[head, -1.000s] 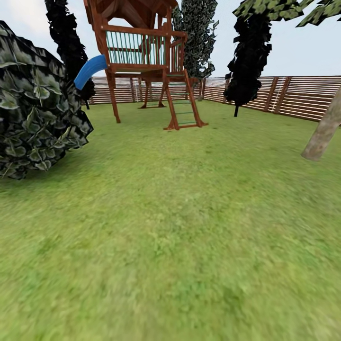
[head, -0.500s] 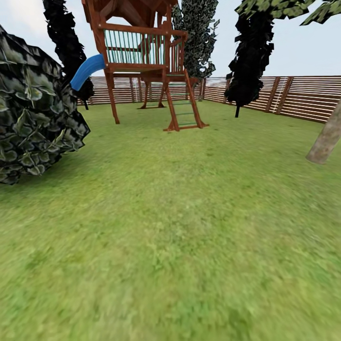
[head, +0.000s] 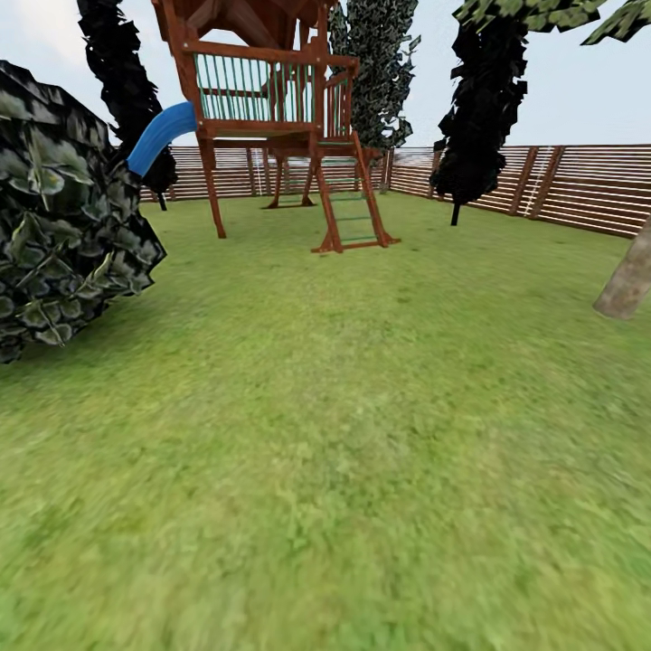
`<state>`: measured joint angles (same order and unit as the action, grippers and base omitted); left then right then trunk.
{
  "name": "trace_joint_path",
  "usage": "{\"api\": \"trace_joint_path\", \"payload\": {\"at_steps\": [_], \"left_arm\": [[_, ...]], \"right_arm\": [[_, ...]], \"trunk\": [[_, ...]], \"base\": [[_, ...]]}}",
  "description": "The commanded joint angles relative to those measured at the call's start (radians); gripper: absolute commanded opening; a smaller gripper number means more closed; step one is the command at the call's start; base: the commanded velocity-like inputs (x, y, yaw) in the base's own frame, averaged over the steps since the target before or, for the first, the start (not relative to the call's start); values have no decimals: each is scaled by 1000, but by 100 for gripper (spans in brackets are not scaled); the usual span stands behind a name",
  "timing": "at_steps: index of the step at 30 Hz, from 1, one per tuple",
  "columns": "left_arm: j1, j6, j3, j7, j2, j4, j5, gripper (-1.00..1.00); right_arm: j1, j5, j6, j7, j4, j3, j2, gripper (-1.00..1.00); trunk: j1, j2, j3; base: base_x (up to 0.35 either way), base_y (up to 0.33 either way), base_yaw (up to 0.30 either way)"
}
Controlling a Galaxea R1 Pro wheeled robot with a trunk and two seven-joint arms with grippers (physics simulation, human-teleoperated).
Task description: Take the three Easter eggs out of the wicker basket on the lawn in the garden, then place them on the lawn next to a single tree (choose any tree) so that all three eggs are next to the same tree and none are left in the basket.
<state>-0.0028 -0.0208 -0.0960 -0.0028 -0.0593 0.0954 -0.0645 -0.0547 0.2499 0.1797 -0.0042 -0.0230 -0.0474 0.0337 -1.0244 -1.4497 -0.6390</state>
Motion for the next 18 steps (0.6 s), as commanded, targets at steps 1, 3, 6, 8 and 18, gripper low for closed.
{"api": "trace_joint_path", "payload": {"at_steps": [1, 3, 6, 8, 18], "left_arm": [[0, -2, -5, 0, 0, 0, -7, 100], [0, -2, -5, 0, 0, 0, -7, 100], [0, -2, -5, 0, 0, 0, -7, 100], [0, -2, -5, 0, 0, 0, -6, 100], [-1, -2, -5, 0, 0, 0, -7, 100]], "right_arm": [[-1, 2, 3, 0, 1, -4, -1, 100], [-1, 3, 3, 0, 1, -5, -3, 100], [-1, 0, 3, 0, 1, -5, -4, 100], [-1, -2, 3, 0, 2, -4, -4, 100], [-1, -1, 3, 0, 1, -5, -4, 100]], "trunk": [[-1, 0, -1], [-1, 0, -1], [-1, 0, -1], [-1, 0, -1], [-1, 0, -1]], "base": [[339, 0, 0], [339, 0, 0], [339, 0, 0], [339, 0, 0], [339, 0, 0]]}}
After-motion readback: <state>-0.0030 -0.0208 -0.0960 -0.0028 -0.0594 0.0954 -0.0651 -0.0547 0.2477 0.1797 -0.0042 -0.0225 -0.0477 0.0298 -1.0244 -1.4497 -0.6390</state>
